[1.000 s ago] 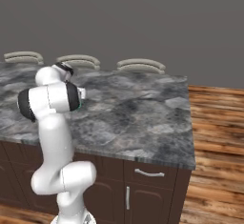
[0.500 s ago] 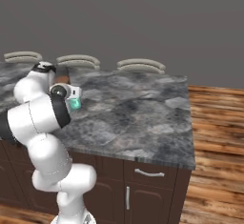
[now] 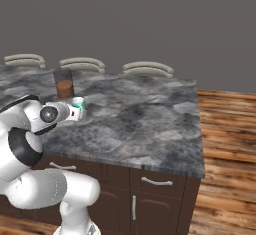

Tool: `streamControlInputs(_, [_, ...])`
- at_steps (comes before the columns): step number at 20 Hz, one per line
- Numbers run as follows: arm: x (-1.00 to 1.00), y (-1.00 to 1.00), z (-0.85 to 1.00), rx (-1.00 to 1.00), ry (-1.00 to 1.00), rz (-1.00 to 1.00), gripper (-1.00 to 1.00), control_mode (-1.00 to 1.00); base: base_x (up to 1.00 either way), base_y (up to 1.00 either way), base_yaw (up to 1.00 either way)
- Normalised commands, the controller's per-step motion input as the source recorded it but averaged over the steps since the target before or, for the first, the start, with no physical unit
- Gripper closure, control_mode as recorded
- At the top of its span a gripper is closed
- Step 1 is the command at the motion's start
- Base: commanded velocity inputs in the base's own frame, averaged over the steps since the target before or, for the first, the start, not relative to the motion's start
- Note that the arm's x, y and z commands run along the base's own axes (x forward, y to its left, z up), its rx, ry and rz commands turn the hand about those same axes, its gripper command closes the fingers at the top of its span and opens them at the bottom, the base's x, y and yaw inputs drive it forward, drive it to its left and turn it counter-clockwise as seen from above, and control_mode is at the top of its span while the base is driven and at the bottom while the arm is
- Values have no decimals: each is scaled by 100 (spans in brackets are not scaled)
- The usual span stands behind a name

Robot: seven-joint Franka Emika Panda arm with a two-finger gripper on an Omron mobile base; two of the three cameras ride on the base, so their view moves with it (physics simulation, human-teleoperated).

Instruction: Open the cabinet directly in front. Then move the wine and the mug to the dining counter with the jar on it.

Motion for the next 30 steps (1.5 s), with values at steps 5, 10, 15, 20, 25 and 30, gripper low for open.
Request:
streamControlInputs(5, [-25,-8,65,0,10,-11,-100,-100,0,0,0])
streamControlInputs(10, [-2,-1,69,8,14,-5,-100,-100,0,0,0])
streamControlInputs(15, [-22,-5,100,11,49,-10,-100,-100,0,0,0])
streamControlInputs(20, [-85,-32,100,4,58,-4,-100,-100,0,0,0])
streamControlInputs(25, [-100,-21,72,0,34,1,-100,-100,0,0,0])
streamControlInputs(30, [-100,0,3,0,-6,14,-100,-100,0,0,0])
